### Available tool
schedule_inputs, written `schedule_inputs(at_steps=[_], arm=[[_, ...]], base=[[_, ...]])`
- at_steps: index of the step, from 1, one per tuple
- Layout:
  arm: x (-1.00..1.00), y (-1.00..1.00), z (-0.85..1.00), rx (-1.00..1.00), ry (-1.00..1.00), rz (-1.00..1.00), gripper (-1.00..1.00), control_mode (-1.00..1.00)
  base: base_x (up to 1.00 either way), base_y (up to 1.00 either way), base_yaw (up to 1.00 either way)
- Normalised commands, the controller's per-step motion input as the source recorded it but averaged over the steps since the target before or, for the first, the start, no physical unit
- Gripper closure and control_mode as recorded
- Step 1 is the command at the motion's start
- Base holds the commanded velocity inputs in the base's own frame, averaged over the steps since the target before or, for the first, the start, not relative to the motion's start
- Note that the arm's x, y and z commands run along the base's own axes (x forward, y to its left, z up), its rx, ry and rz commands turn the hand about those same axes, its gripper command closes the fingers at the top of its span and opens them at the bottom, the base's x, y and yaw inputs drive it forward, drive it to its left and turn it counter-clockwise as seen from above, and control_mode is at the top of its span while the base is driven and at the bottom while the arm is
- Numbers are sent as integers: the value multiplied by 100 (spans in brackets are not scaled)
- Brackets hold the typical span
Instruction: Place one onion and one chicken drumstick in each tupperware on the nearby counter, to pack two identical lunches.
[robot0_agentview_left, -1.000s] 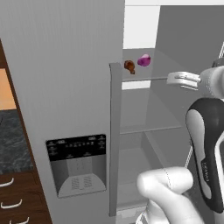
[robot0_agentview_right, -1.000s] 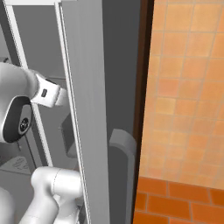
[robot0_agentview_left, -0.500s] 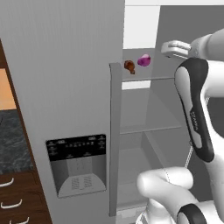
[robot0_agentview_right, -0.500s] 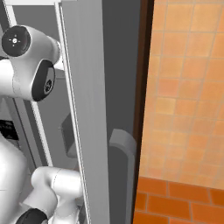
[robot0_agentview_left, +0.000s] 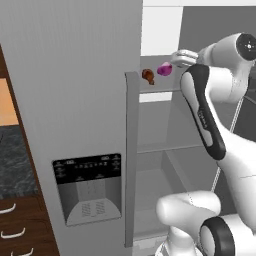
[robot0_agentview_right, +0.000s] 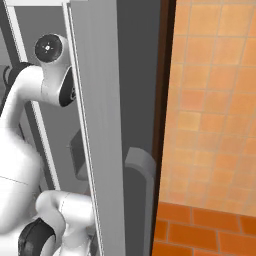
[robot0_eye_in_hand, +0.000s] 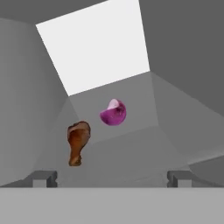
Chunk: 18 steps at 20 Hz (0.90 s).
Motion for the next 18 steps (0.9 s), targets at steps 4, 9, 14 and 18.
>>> schedule_inputs(at_steps=[4,9,14,18], arm=[[93,0,0,3,6,0,-100,-100],[63,0,-6,1,13,-1,-100,-100],[56,0,-37,0,6,-4,-100,-100],[65,-1,-7,0,0,-5,-100,-100]], base=[[0,0,0],[0,0,0],[0,0,0],[0,0,0]])
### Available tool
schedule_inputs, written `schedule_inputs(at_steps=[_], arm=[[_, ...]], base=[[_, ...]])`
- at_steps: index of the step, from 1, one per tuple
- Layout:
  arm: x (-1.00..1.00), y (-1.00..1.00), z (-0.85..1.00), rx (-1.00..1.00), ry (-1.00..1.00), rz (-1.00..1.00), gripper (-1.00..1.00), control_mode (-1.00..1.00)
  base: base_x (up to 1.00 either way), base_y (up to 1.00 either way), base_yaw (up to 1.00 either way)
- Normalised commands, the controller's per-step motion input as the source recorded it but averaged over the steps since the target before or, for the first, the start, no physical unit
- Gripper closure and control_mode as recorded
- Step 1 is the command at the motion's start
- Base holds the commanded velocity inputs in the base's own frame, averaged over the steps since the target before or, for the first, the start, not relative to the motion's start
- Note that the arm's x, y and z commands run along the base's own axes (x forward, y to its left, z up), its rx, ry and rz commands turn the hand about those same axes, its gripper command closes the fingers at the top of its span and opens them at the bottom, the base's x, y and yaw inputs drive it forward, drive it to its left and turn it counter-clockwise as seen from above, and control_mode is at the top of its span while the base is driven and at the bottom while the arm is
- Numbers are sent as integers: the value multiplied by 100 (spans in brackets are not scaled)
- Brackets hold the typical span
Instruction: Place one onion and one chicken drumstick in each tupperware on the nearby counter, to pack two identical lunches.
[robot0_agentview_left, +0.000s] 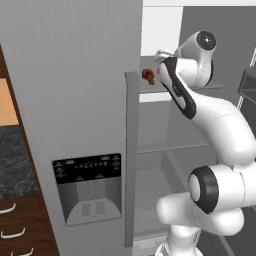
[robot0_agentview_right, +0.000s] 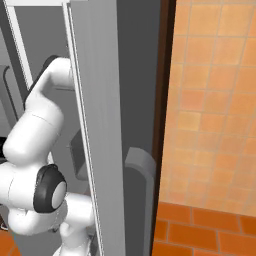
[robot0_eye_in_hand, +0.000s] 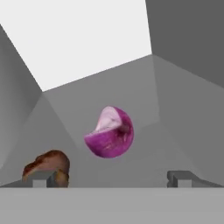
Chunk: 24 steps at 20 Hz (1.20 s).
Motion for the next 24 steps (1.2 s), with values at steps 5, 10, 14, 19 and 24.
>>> schedule_inputs(at_steps=[5,10,14,19,24], arm=[[75,0,-6,0,4,-5,-100,-100],[36,-3,-24,0,9,0,-100,-100],[40,0,-28,0,6,0,-100,-100],[34,0,-23,0,0,0,100,-100],[3,0,-1,0,0,0,100,-100]], base=[[0,0,0],[0,0,0],[0,0,0],[0,0,0],[0,0,0]])
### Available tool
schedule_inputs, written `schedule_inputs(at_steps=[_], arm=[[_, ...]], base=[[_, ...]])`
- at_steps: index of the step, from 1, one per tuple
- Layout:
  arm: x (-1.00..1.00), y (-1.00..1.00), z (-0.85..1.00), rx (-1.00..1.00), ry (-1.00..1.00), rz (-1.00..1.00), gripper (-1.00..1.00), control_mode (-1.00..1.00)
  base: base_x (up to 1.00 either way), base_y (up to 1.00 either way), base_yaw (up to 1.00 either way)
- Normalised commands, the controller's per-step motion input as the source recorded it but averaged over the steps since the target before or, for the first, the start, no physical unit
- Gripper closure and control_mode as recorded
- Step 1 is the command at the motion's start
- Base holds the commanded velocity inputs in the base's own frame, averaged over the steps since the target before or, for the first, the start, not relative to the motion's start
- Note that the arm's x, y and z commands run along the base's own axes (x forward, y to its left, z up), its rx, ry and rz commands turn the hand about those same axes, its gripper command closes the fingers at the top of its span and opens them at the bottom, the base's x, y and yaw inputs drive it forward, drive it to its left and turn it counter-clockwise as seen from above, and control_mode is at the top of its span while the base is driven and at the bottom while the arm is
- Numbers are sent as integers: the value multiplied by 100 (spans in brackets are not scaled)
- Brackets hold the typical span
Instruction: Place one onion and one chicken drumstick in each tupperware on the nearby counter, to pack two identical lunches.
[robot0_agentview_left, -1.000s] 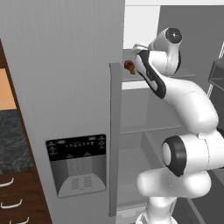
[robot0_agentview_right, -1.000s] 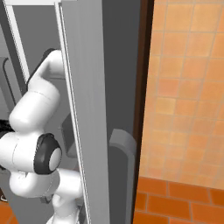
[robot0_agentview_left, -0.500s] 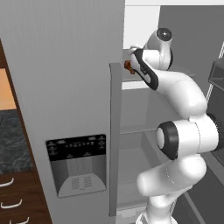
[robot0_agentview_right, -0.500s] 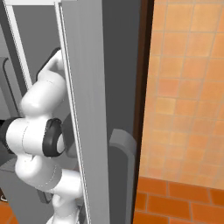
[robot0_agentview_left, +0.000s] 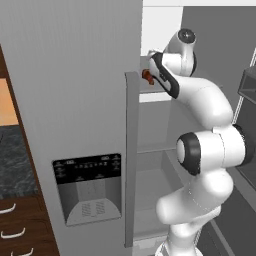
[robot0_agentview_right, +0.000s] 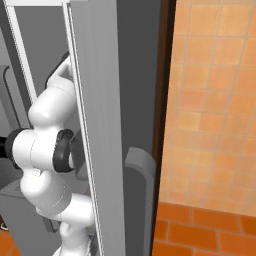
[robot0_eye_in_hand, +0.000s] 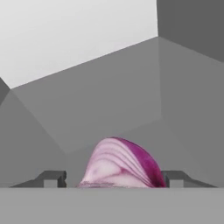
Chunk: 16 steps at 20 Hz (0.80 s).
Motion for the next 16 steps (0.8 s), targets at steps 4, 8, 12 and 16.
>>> schedule_inputs(at_steps=[4,8,12,16], arm=[[-79,0,3,0,-21,0,100,-100],[-100,0,6,0,-45,1,100,-100],[-100,5,73,-2,-38,1,100,-100],[-100,15,35,0,-4,3,100,-100]], base=[[0,0,0],[0,0,0],[0,0,0],[0,0,0]])
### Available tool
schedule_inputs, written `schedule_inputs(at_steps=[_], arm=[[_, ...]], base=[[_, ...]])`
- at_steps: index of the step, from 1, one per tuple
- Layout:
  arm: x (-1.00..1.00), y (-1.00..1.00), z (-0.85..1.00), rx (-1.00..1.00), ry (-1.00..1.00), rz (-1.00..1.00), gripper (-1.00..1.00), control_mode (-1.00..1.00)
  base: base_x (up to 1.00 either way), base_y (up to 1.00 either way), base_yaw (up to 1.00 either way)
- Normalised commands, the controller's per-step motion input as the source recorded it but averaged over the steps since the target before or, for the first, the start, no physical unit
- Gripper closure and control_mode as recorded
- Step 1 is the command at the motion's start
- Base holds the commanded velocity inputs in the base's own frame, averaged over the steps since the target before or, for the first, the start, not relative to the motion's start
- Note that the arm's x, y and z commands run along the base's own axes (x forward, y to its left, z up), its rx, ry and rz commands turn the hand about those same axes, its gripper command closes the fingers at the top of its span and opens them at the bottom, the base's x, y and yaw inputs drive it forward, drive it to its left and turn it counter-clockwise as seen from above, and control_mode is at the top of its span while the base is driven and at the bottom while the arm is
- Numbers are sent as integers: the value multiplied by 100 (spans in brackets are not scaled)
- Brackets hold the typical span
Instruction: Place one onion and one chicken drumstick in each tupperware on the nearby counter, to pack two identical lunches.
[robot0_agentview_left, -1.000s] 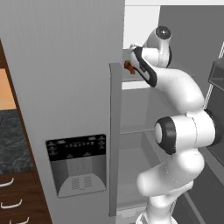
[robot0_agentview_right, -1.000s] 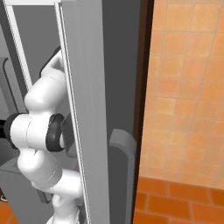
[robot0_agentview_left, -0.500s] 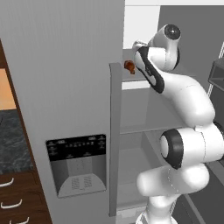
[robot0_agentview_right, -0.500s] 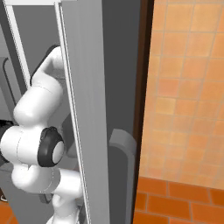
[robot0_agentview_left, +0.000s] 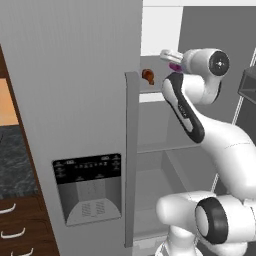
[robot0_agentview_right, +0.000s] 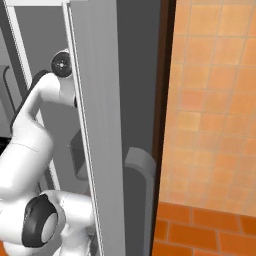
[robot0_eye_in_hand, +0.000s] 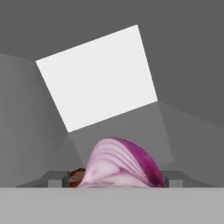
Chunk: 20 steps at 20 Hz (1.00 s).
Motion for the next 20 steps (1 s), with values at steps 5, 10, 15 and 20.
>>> schedule_inputs(at_steps=[5,10,15,20], arm=[[-100,10,1,-2,9,3,100,-100],[-100,5,-48,-11,40,1,100,-100],[-100,2,-99,-14,56,1,100,-100],[-66,3,-75,-4,13,3,100,-100]], base=[[0,0,0],[0,0,0],[0,0,0],[0,0,0]])
